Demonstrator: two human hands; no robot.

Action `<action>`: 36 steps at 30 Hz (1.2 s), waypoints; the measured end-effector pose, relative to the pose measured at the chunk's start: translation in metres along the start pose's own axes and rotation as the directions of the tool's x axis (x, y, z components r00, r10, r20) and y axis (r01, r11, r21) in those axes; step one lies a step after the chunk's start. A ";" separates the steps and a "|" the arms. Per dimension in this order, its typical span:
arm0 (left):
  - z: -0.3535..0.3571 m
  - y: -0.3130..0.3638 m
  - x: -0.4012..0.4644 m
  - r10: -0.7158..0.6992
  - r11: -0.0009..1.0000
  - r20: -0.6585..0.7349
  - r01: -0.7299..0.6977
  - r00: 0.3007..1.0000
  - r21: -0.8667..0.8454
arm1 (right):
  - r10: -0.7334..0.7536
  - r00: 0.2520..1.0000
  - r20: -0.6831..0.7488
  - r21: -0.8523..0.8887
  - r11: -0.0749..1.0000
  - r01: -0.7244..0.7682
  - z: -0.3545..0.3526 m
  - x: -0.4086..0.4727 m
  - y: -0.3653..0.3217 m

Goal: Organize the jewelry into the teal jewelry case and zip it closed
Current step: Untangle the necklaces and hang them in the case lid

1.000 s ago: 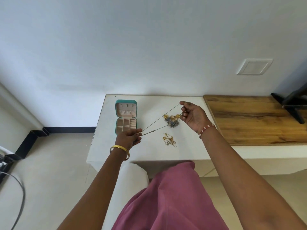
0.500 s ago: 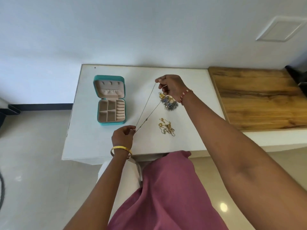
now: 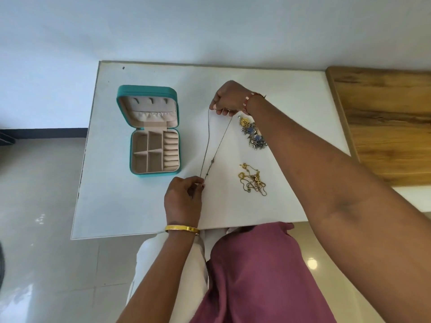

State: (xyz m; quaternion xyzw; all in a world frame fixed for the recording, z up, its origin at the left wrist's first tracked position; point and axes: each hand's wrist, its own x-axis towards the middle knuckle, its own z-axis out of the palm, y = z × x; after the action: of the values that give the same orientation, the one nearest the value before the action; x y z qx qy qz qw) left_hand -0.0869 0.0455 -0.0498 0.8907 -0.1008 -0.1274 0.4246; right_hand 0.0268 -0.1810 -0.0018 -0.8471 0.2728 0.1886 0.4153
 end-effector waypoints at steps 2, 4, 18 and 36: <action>0.001 0.000 -0.001 0.001 1.000 0.008 -0.001 1.000 0.008 | -0.001 1.000 -0.010 -0.068 0.998 0.000 -0.001 0.007 -0.003; 0.001 0.001 -0.002 -0.008 1.000 0.014 0.008 1.000 0.013 | 0.001 0.999 -0.034 -0.098 0.995 -0.004 -0.001 0.012 -0.004; -0.005 0.006 -0.006 -0.042 0.999 -0.012 0.042 0.999 0.002 | -0.195 0.900 -0.389 -0.102 0.980 0.169 -0.002 0.001 0.013; 0.033 0.057 -0.035 0.038 0.992 0.174 -0.016 0.984 -0.125 | 0.028 0.848 -0.530 0.267 0.954 0.136 0.082 -0.158 0.118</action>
State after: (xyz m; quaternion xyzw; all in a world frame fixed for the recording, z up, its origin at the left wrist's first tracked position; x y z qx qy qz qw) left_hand -0.1345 -0.0045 -0.0204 0.8466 -0.1418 -0.2058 0.4699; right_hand -0.1769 -0.1268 -0.0345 -0.8020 0.3770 -0.1060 0.4510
